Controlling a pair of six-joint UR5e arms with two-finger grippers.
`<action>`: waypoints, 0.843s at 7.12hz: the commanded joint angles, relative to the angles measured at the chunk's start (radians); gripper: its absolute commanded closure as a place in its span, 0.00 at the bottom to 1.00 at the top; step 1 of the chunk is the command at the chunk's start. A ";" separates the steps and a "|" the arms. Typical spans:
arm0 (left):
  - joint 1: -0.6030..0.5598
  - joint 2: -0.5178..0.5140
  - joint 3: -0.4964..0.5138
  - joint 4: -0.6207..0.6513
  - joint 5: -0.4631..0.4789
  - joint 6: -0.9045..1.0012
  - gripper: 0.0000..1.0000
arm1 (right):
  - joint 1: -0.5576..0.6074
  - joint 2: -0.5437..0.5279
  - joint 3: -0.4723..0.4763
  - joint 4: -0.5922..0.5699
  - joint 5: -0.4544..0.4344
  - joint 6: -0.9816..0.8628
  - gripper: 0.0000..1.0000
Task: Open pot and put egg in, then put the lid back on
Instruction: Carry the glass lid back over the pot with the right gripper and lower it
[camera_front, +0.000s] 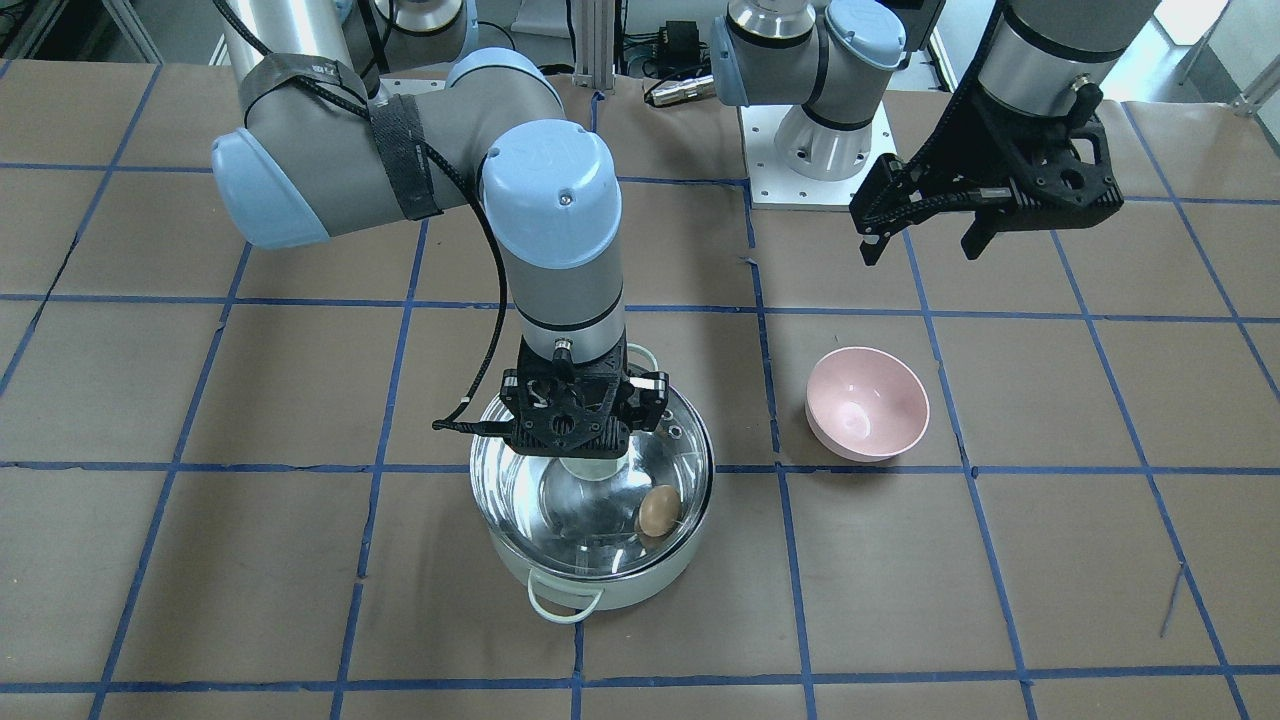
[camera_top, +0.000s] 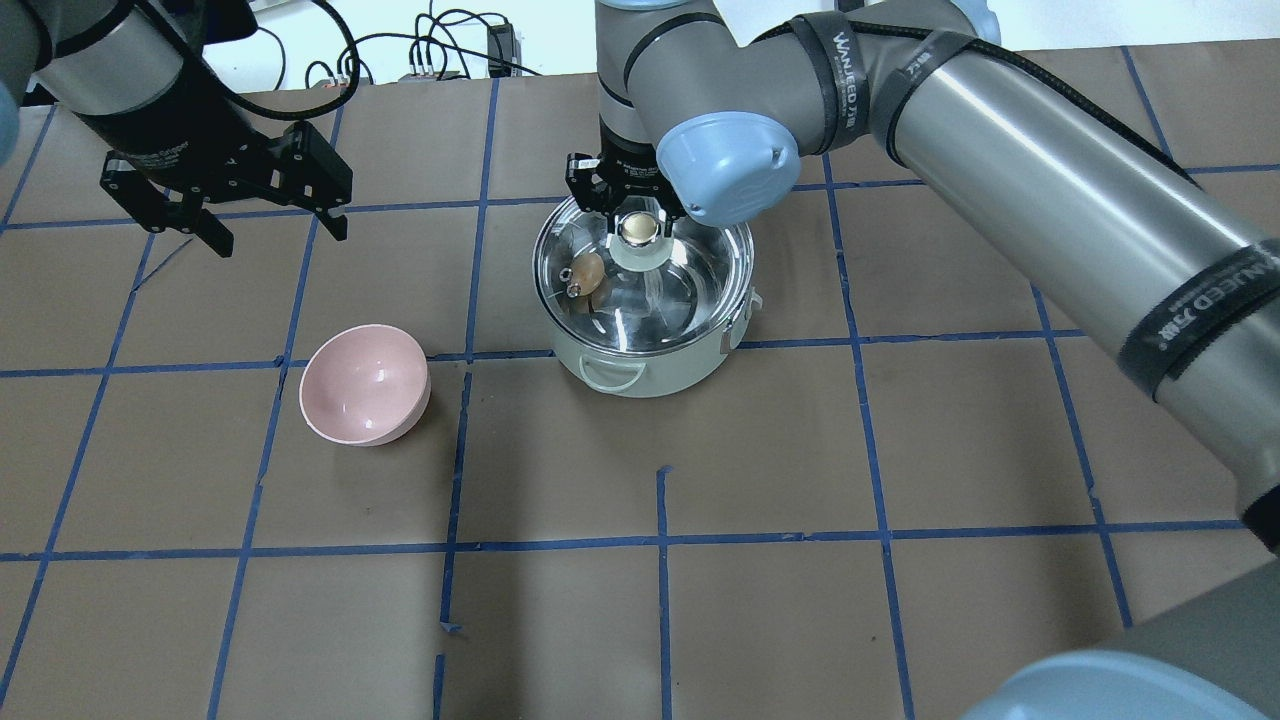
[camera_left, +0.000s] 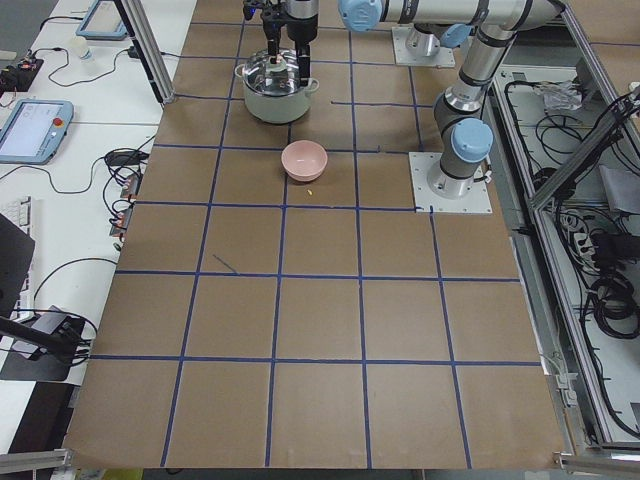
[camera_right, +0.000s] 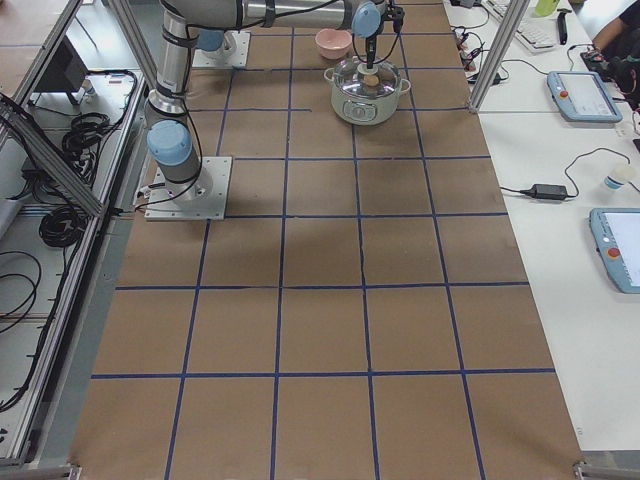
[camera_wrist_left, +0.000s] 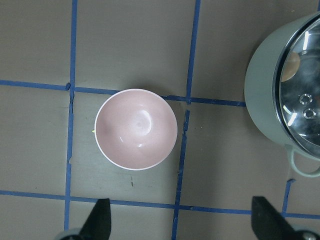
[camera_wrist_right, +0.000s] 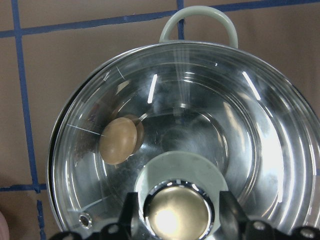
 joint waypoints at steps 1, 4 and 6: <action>0.000 0.000 0.000 0.001 0.000 -0.001 0.01 | -0.002 -0.001 0.014 -0.011 -0.009 -0.003 0.22; 0.002 0.000 0.000 0.001 0.000 -0.001 0.01 | -0.018 -0.028 0.002 -0.072 -0.052 -0.021 0.00; 0.000 0.000 0.000 0.001 0.000 -0.001 0.01 | -0.052 -0.100 0.002 -0.055 -0.056 -0.049 0.00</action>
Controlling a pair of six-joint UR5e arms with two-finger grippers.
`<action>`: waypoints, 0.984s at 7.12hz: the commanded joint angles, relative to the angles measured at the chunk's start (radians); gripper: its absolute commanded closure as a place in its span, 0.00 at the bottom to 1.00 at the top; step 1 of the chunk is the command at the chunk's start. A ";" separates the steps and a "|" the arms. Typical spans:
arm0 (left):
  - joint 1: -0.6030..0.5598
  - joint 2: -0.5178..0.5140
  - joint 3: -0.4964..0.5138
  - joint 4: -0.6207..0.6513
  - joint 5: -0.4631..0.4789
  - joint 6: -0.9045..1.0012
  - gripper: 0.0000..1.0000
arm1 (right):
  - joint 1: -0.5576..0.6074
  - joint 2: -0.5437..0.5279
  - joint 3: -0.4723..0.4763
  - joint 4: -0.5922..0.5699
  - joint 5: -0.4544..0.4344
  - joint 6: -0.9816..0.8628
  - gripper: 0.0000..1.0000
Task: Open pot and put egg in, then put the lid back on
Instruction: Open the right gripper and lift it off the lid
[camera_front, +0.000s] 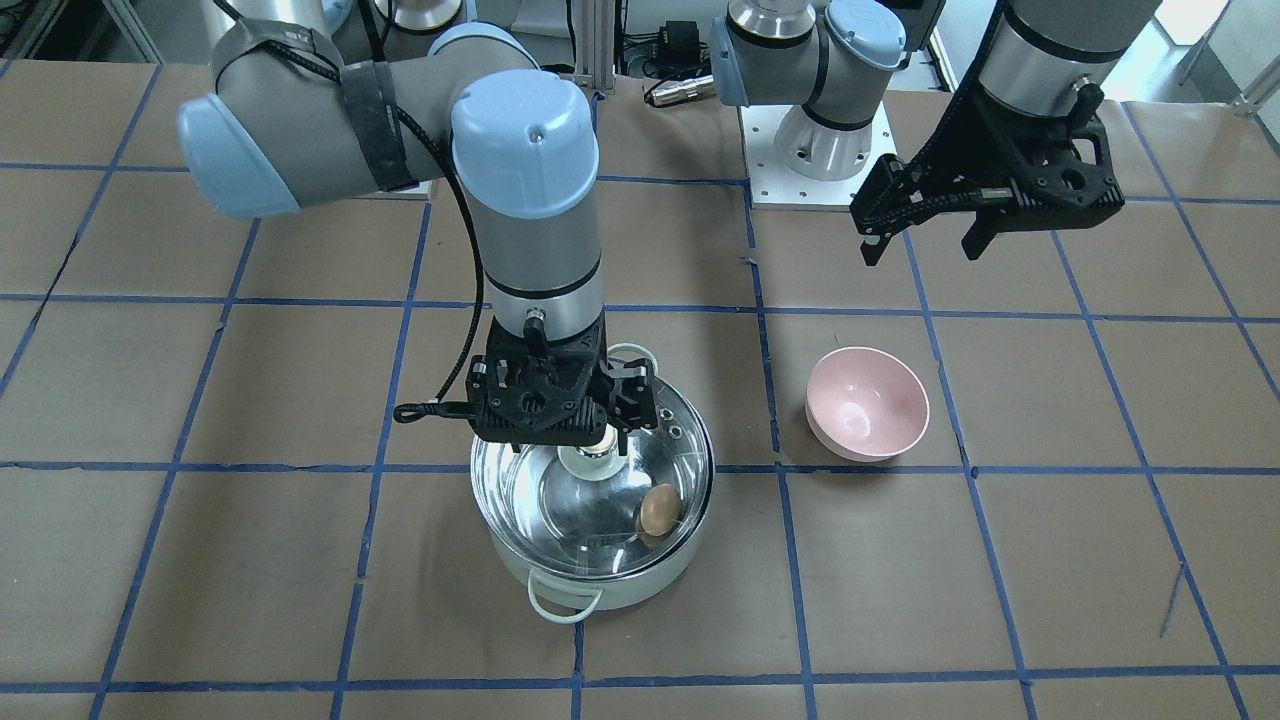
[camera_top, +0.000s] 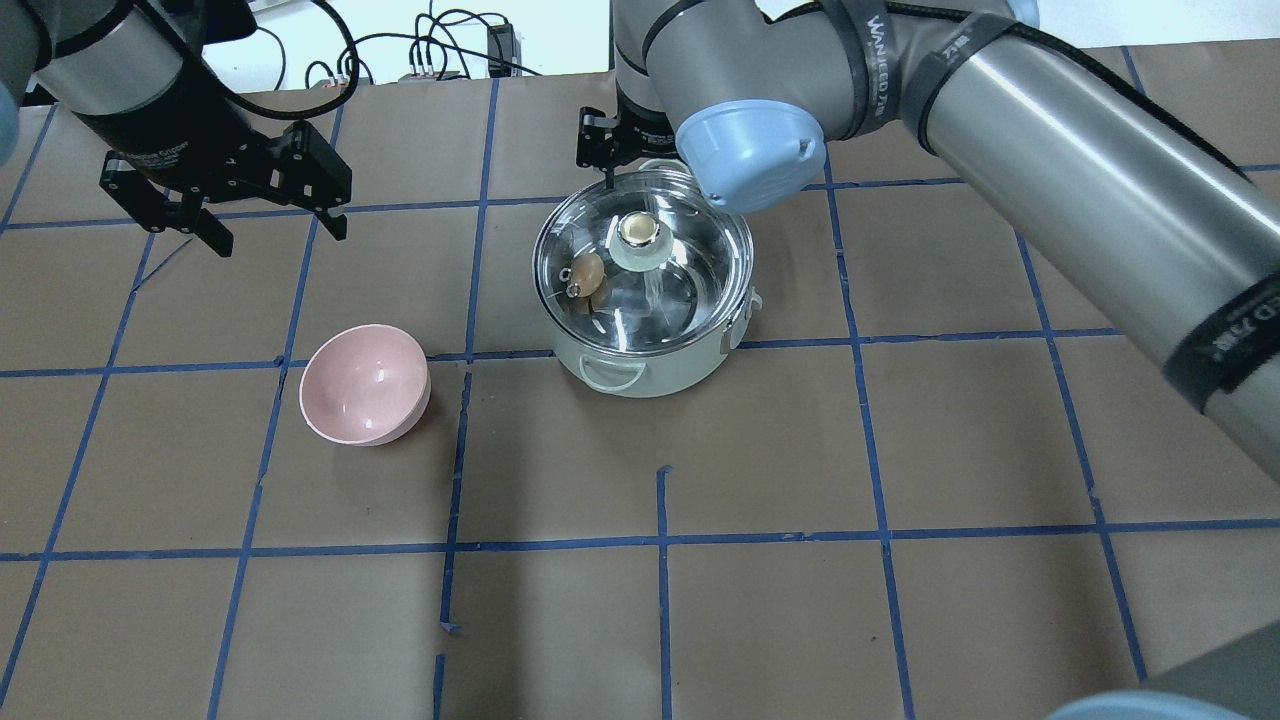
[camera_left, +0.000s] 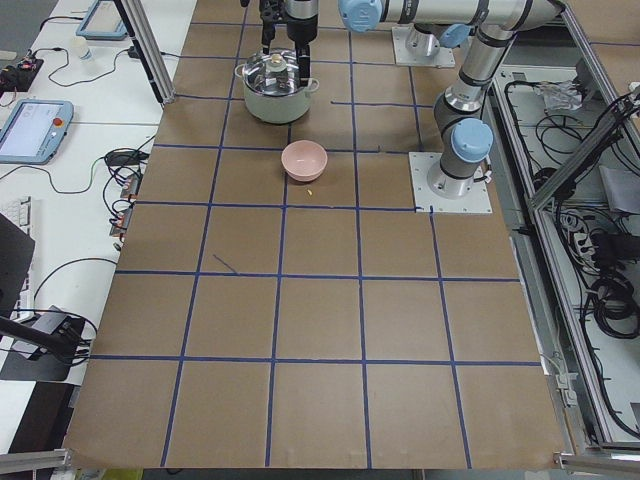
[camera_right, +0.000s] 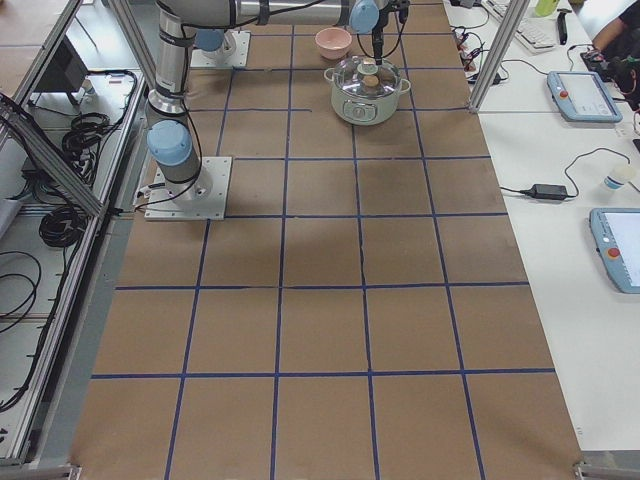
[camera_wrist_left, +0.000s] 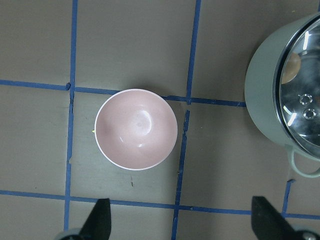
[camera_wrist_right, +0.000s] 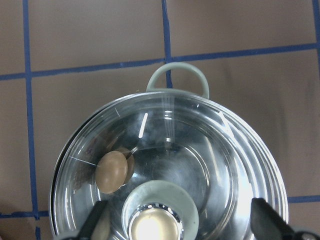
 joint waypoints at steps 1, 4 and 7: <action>-0.004 0.000 0.002 0.000 0.000 -0.002 0.01 | -0.076 -0.067 0.008 0.032 -0.002 -0.071 0.00; -0.011 0.002 -0.006 -0.003 0.012 0.005 0.01 | -0.225 -0.205 0.029 0.202 0.011 -0.231 0.00; -0.013 0.003 -0.008 -0.003 0.011 0.003 0.01 | -0.245 -0.235 0.067 0.228 0.009 -0.271 0.00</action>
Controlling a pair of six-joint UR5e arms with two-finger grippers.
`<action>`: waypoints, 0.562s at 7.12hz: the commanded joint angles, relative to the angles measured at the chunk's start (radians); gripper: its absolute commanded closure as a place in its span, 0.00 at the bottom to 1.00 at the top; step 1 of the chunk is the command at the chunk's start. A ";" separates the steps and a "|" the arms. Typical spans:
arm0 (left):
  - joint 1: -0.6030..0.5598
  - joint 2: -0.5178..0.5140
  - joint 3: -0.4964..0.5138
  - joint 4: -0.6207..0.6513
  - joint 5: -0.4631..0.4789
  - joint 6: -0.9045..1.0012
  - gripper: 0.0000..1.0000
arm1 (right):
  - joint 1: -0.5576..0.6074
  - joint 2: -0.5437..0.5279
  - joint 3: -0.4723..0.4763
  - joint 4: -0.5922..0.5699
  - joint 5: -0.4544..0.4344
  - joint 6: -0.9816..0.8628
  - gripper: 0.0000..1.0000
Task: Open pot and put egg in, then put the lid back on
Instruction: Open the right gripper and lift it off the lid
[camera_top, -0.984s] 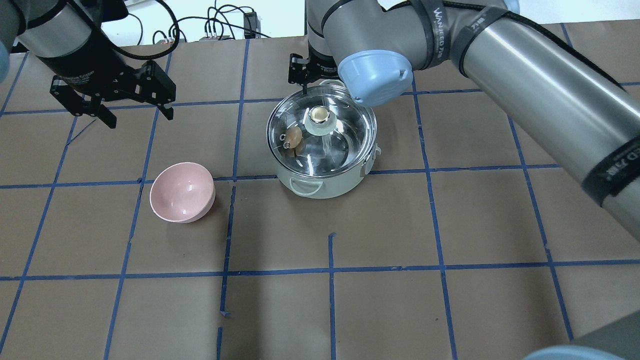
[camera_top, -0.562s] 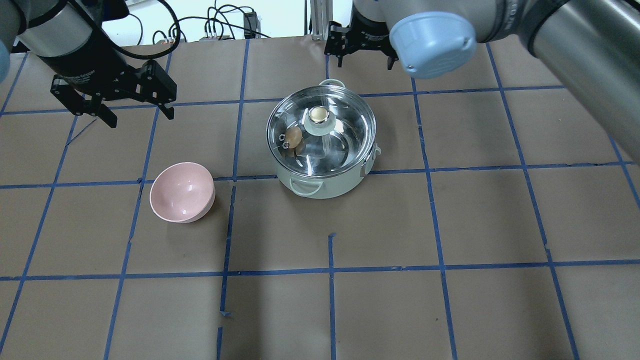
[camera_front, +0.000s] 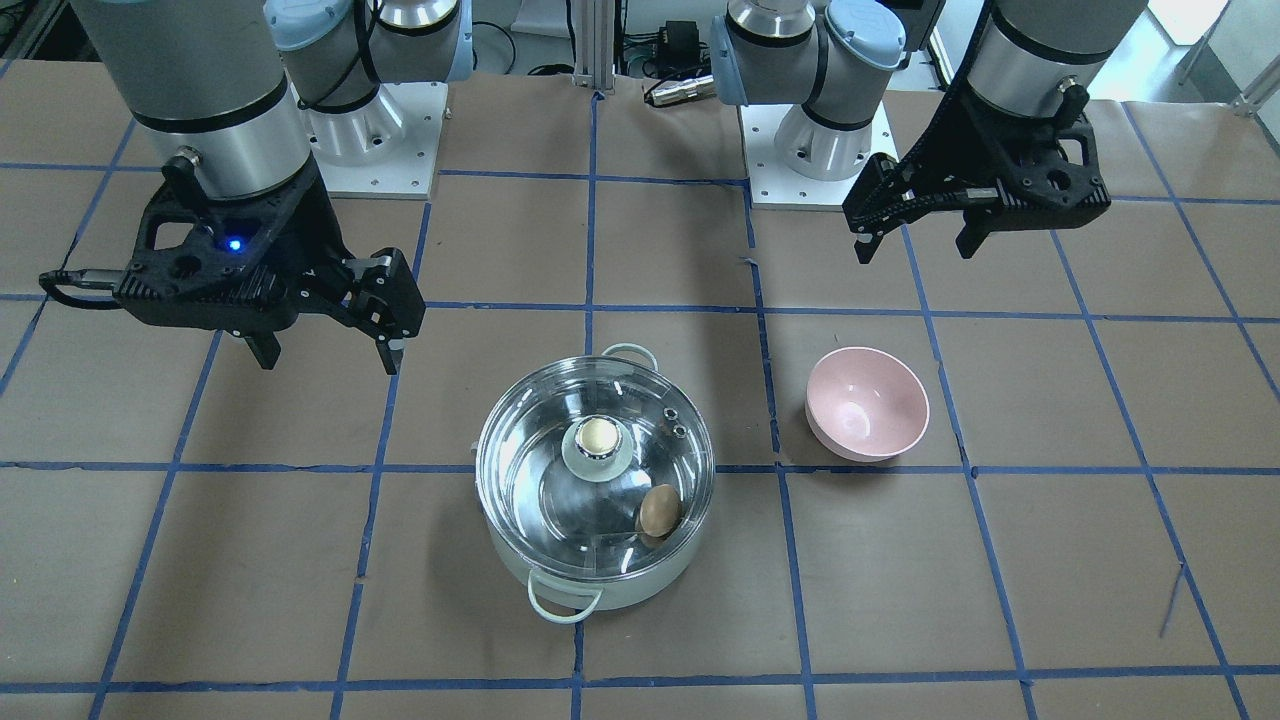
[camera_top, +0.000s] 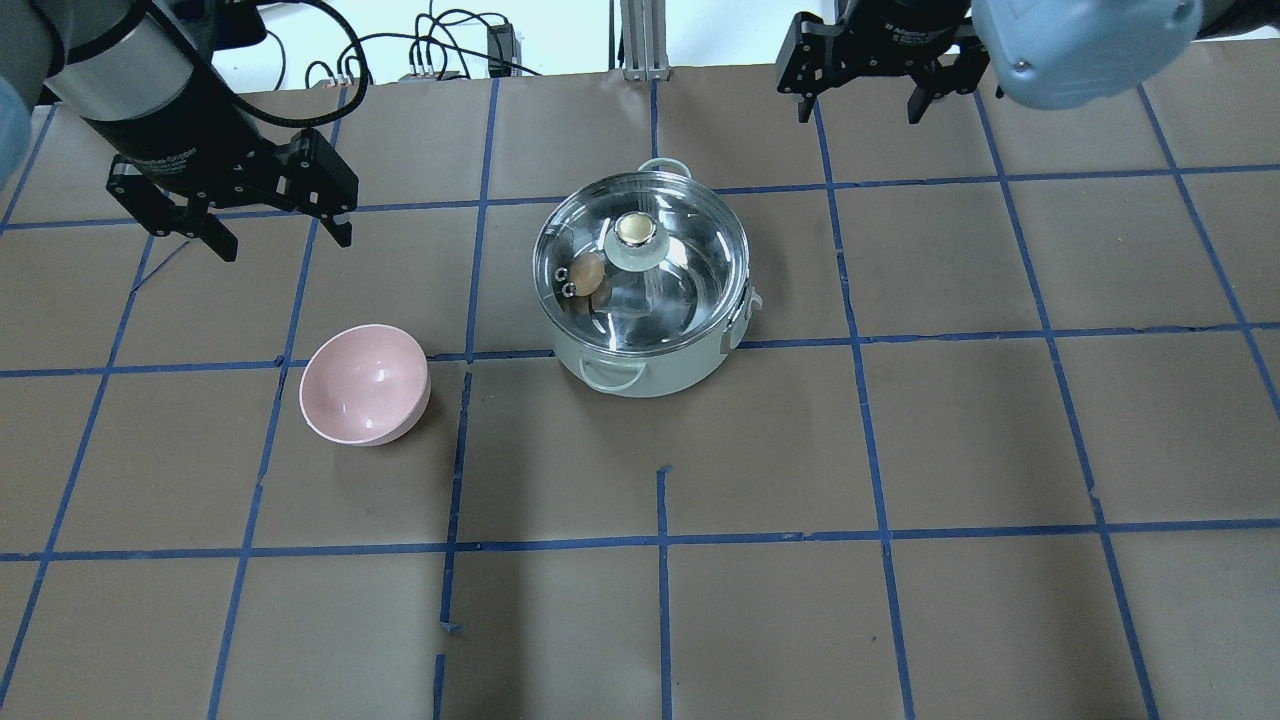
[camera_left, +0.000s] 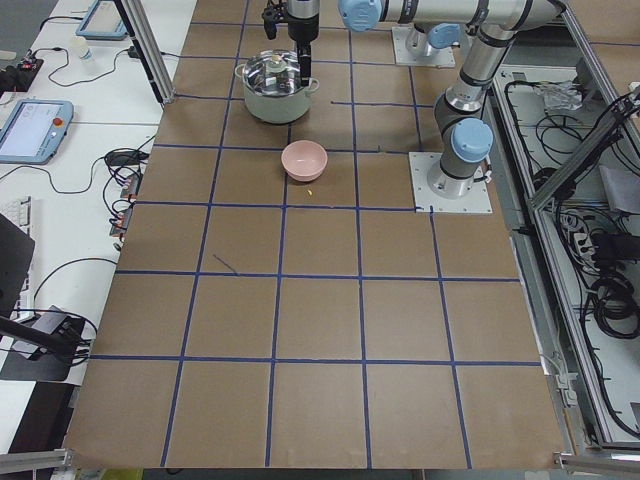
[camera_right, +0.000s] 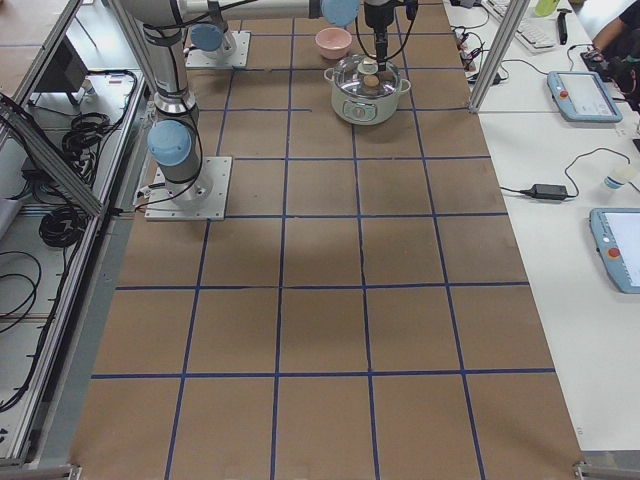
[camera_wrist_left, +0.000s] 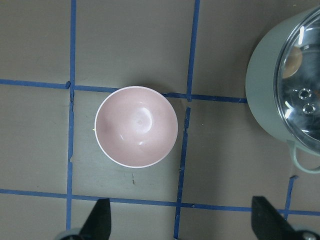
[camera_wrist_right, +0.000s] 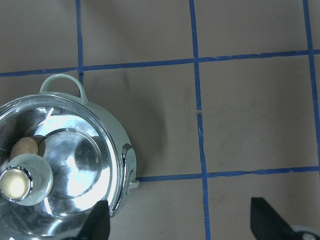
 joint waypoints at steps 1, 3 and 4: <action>-0.001 0.001 -0.001 0.000 -0.001 0.000 0.00 | 0.002 -0.029 0.032 0.044 0.002 -0.008 0.00; -0.001 0.001 -0.001 0.000 -0.002 0.000 0.00 | -0.021 -0.045 0.048 0.153 0.025 -0.077 0.00; -0.001 0.001 -0.001 0.000 -0.001 -0.002 0.00 | -0.042 -0.050 0.048 0.177 0.024 -0.087 0.00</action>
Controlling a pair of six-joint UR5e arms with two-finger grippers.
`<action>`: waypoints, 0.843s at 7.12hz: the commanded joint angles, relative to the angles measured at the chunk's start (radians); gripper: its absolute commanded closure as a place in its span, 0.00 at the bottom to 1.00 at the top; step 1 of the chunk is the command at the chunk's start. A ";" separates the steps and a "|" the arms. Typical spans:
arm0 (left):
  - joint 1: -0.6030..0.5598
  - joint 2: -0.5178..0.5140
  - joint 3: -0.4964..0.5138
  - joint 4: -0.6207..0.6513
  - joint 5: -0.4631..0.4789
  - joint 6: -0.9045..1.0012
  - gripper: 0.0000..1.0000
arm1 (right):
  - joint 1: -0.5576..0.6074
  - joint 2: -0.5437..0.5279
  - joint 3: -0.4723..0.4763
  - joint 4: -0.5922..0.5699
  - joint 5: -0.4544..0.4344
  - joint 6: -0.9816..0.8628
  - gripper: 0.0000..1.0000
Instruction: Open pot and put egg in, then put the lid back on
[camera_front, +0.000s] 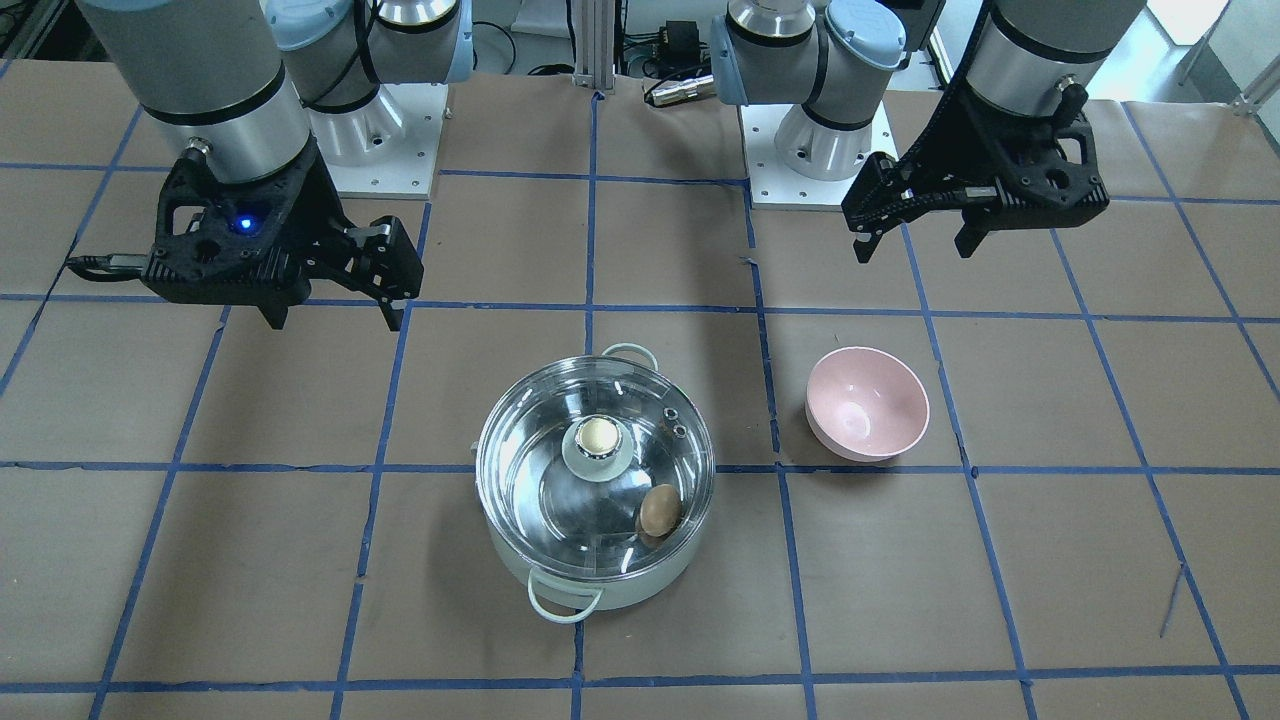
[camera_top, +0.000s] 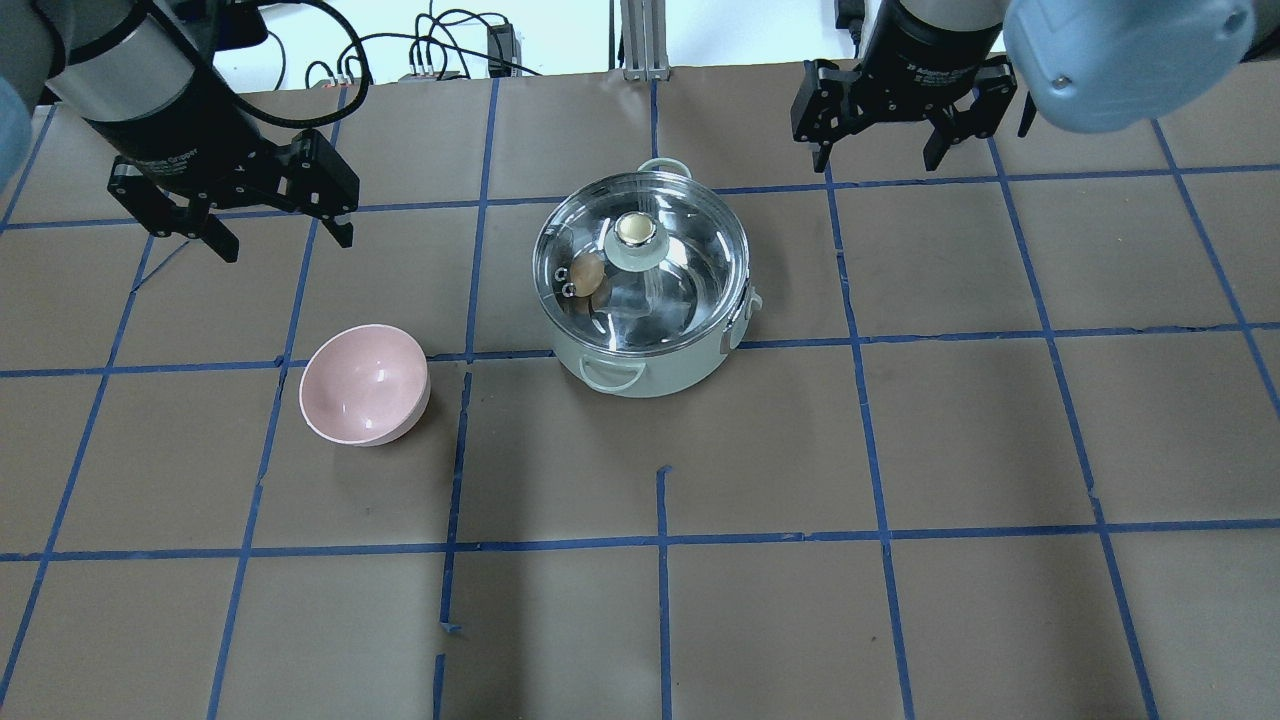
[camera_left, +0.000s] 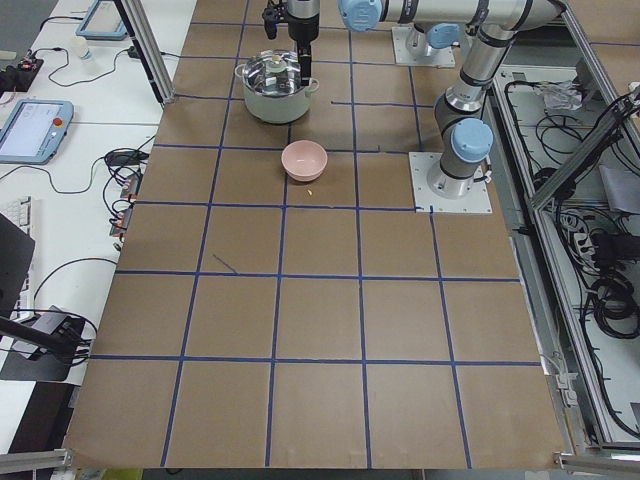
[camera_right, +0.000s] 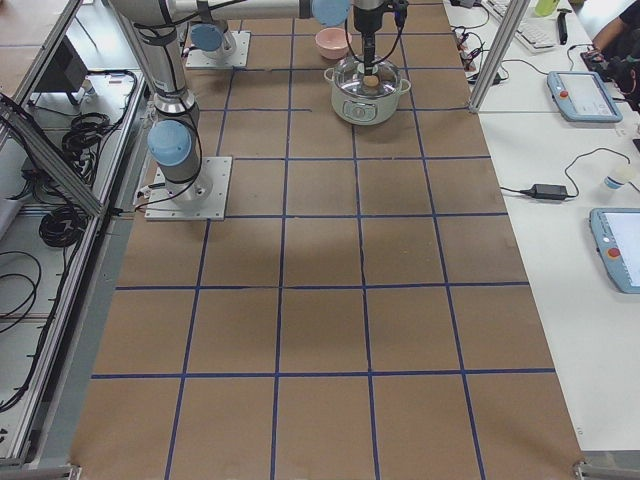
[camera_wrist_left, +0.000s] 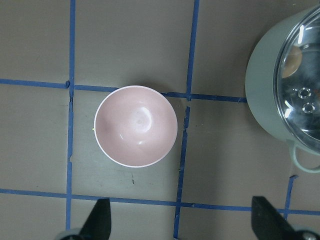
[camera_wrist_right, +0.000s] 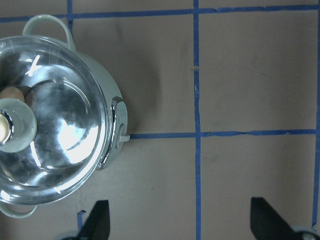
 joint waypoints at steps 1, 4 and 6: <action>0.000 0.000 0.000 0.000 -0.001 -0.001 0.00 | -0.012 -0.021 0.004 0.088 0.007 -0.028 0.00; 0.000 0.000 0.000 0.000 -0.006 -0.001 0.00 | -0.011 -0.021 0.050 0.070 0.015 -0.028 0.00; -0.002 0.000 -0.002 -0.006 0.002 0.000 0.00 | -0.010 -0.031 0.056 0.082 0.016 -0.027 0.00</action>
